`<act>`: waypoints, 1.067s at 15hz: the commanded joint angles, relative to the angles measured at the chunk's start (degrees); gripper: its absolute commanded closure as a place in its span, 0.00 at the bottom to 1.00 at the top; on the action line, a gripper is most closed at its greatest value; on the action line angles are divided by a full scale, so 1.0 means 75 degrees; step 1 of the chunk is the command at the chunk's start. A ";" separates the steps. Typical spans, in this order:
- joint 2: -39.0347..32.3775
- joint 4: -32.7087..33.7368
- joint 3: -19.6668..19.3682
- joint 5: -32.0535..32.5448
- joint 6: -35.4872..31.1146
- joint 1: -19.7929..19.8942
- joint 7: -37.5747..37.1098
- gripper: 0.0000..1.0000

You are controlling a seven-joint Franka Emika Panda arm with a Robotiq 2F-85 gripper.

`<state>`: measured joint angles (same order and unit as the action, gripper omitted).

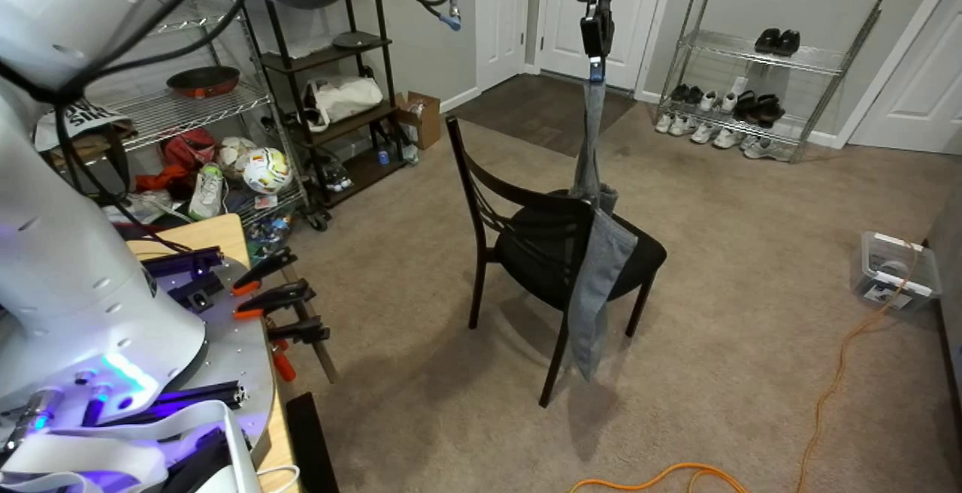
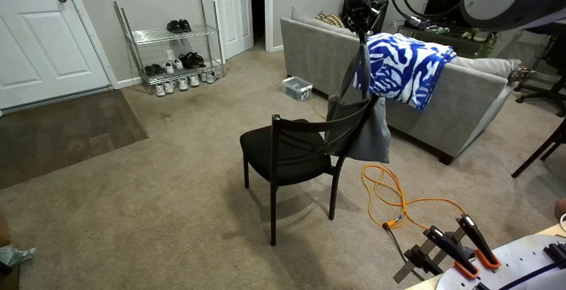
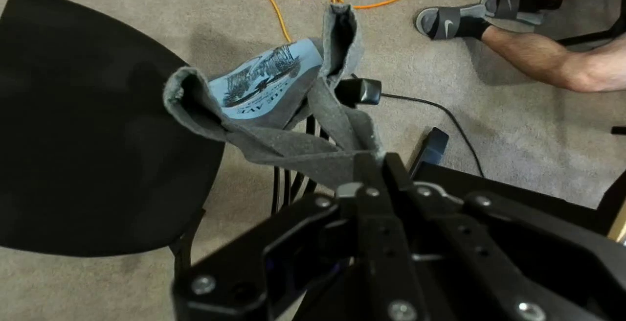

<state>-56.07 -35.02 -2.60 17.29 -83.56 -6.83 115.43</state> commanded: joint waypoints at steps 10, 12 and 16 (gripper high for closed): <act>0.0282 -0.0458 0.0058 -0.0410 -0.0041 0.0945 -0.0700 0.98; 0.0292 -0.0440 0.0068 -0.0458 -0.0060 0.1166 -0.0805 0.98; 0.0270 -0.0421 0.0073 -0.0417 -0.0081 0.1339 -0.0885 0.98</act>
<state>-56.06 -35.62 -2.28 14.97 -83.53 2.88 111.14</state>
